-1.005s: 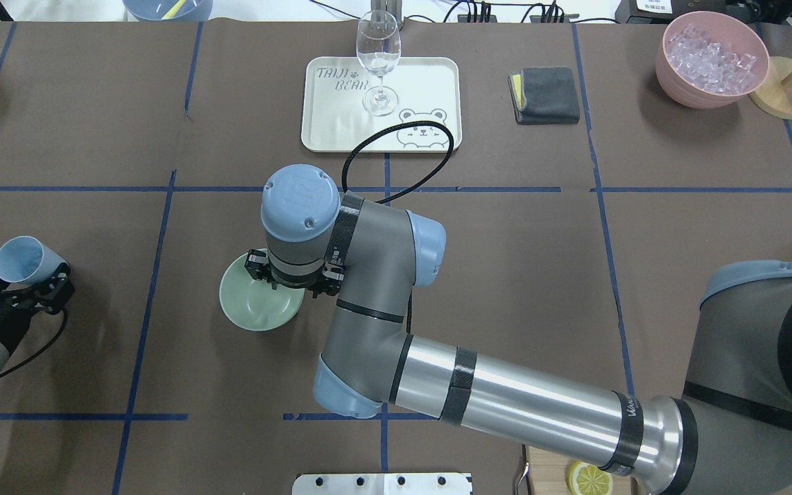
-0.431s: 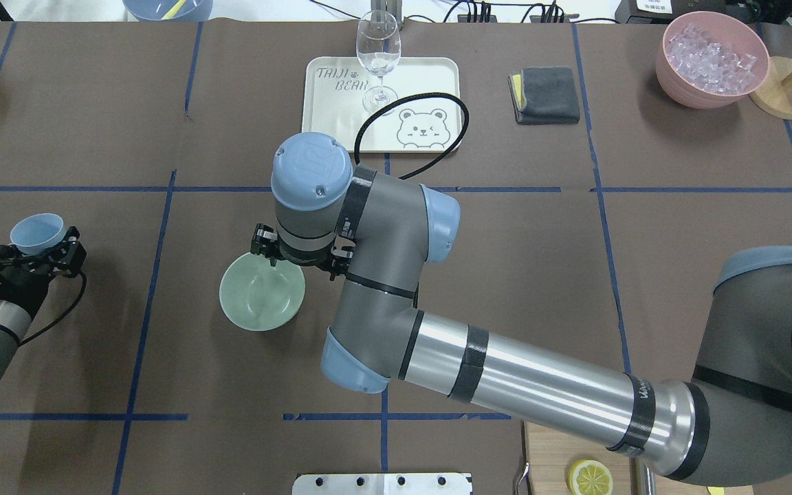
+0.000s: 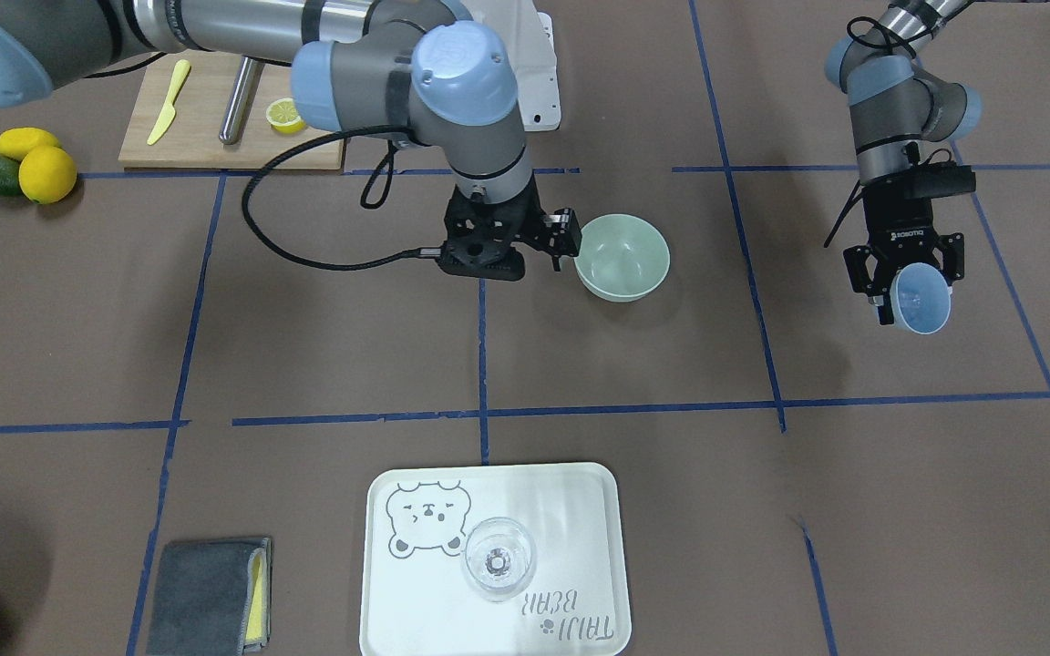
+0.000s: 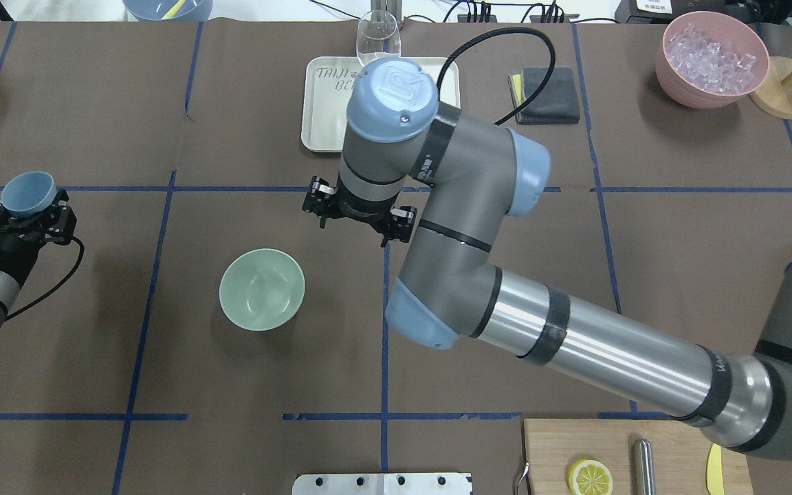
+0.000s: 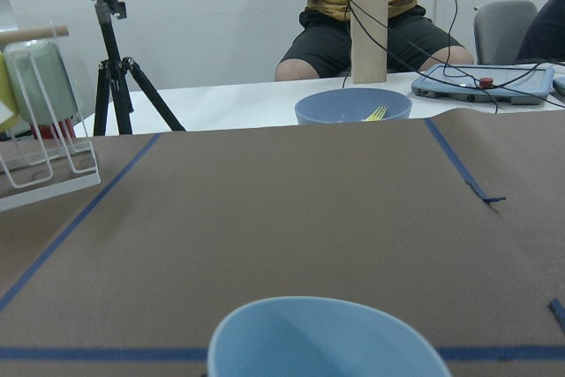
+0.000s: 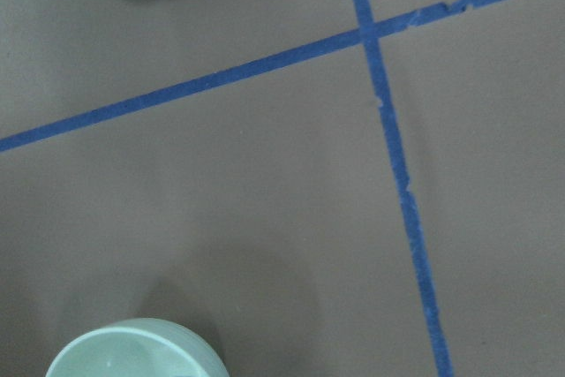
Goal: Pour ice into bowl
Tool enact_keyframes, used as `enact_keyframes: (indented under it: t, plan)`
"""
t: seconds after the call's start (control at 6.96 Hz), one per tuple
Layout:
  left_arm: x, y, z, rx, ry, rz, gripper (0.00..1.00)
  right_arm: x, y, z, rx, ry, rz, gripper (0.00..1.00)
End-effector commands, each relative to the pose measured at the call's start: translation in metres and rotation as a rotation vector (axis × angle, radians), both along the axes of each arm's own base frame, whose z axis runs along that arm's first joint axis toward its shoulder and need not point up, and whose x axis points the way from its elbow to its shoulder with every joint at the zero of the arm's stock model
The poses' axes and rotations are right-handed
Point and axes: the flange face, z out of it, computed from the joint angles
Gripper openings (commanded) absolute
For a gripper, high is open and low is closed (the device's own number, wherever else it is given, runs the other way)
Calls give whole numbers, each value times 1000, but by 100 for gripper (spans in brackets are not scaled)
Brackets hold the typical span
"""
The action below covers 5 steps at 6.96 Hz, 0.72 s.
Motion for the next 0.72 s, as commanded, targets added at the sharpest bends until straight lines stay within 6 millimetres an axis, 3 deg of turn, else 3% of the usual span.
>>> enact_keyframes:
  t: [0.0,0.14,0.29,0.57]
  plan:
    - [11,-18,-45,35,36,33,0,67,-2,72,39,24,-26,100]
    - [30,-29,-72,44,53,32,0,78,1,89,56,31,-36,100]
    - [35,-32,-100,47,58,28,0,85,4,95,58,30,-34,100]
    - [50,-25,-137,30,25,61,0,89,6,103,56,36,-30,100]
